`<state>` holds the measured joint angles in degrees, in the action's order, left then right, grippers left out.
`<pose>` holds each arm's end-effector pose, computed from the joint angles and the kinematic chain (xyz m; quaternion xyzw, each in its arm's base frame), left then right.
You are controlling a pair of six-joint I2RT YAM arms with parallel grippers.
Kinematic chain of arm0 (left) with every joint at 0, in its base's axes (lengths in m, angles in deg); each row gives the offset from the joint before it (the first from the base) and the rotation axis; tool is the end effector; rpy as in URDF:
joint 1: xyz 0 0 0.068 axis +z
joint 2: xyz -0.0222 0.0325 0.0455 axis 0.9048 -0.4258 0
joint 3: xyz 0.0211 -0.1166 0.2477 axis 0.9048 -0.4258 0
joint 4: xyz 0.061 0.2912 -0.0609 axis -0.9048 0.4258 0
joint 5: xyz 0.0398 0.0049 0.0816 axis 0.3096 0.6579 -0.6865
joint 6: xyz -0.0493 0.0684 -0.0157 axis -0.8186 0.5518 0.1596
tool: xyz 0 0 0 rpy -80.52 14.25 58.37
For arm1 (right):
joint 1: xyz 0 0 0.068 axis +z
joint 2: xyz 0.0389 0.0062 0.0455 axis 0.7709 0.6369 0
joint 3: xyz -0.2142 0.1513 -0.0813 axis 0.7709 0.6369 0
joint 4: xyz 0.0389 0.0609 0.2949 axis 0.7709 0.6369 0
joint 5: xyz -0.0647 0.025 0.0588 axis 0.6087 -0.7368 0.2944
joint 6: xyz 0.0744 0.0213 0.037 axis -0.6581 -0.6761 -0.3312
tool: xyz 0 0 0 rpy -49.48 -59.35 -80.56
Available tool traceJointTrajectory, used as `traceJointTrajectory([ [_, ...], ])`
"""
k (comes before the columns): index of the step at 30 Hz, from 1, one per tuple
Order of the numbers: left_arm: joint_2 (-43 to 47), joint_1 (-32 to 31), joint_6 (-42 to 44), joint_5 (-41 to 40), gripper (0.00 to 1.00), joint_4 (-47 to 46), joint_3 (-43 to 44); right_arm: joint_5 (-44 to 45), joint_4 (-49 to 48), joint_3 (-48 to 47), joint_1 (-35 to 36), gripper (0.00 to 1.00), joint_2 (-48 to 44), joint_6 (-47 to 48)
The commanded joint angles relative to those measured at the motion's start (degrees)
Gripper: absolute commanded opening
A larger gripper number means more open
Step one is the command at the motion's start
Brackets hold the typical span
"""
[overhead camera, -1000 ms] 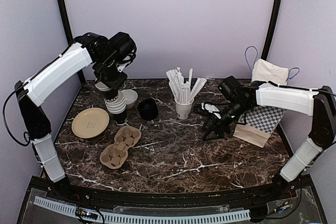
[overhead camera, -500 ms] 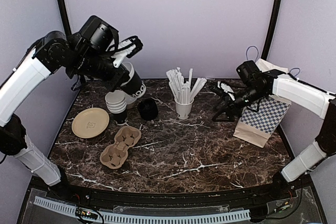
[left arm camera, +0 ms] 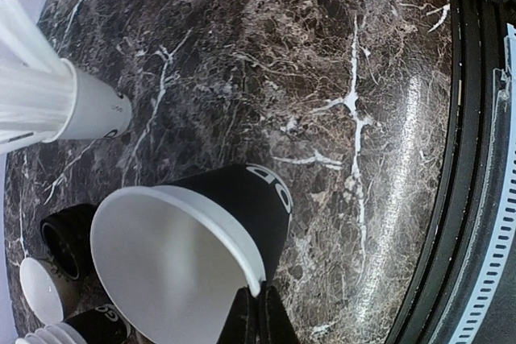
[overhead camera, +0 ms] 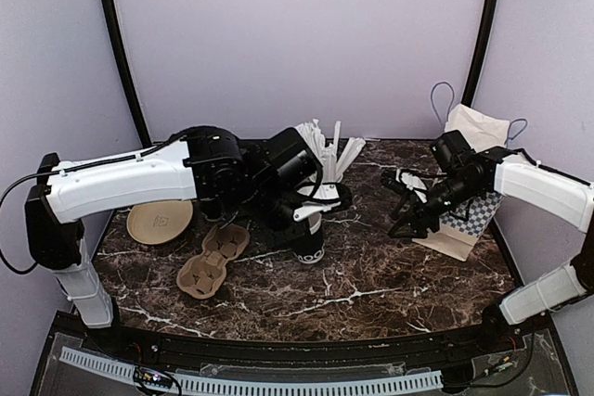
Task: Pack the takeout coffee
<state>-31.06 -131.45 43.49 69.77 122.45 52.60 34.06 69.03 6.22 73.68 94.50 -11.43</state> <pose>0.1849 -0.4034 0.3042 0.5983 0.7378 -0.0800 0.3021 0.2720 0.1648 0.2188 -0.5211 0.7676 0.2704 0.2572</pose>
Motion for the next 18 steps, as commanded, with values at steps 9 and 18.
traceJointTrajectory([
  [9, -11.6, -1.6, 4.4, -3.4, 0.00, -4.0, 2.3, 5.6, -9.7, 10.9, 0.0, 0.60, -3.6, -0.8],
  [18, -15.1, -2.1, 4.8, -1.7, 0.04, -2.5, 4.9, 5.0, -11.0, 11.1, 0.1, 0.60, -2.5, -1.2],
])
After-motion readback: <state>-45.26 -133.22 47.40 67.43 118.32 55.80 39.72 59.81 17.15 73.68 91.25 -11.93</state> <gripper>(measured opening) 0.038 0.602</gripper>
